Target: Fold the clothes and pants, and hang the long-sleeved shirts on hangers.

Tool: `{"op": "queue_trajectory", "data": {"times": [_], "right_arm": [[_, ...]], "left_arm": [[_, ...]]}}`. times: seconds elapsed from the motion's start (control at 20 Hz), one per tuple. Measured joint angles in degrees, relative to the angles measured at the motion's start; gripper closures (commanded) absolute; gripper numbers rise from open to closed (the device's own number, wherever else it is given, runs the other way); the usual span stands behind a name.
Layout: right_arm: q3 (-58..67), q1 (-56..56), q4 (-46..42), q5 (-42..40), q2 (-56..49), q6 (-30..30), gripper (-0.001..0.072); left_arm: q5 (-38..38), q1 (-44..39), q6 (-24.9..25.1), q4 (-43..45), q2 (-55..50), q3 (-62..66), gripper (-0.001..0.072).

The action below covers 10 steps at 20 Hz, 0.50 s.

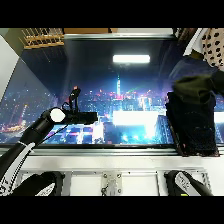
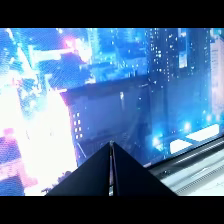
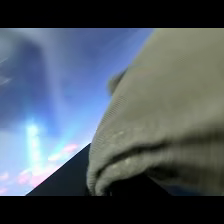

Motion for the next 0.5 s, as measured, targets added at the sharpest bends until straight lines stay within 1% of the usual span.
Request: {"op": "queue_trajectory", "data": {"times": [0.25,0.35,0.5], "right_arm": [[-9.51,-4.39,-17.73,8.13,10.05,9.01,0.0687],[-14.6,-4.9,-22.23,10.05,13.86,11.26,0.0686],[-20.15,-5.22,-26.95,12.57,16.92,12.63,0.0684]], "left_arm": [[-0.15,0.0,0.09,0.02,0.0,0.0,0.0689],[-0.15,0.0,0.09,0.02,0.0,0.0,0.0689],[-0.28,0.0,0.09,0.02,0.0,0.0,0.0689]]}}
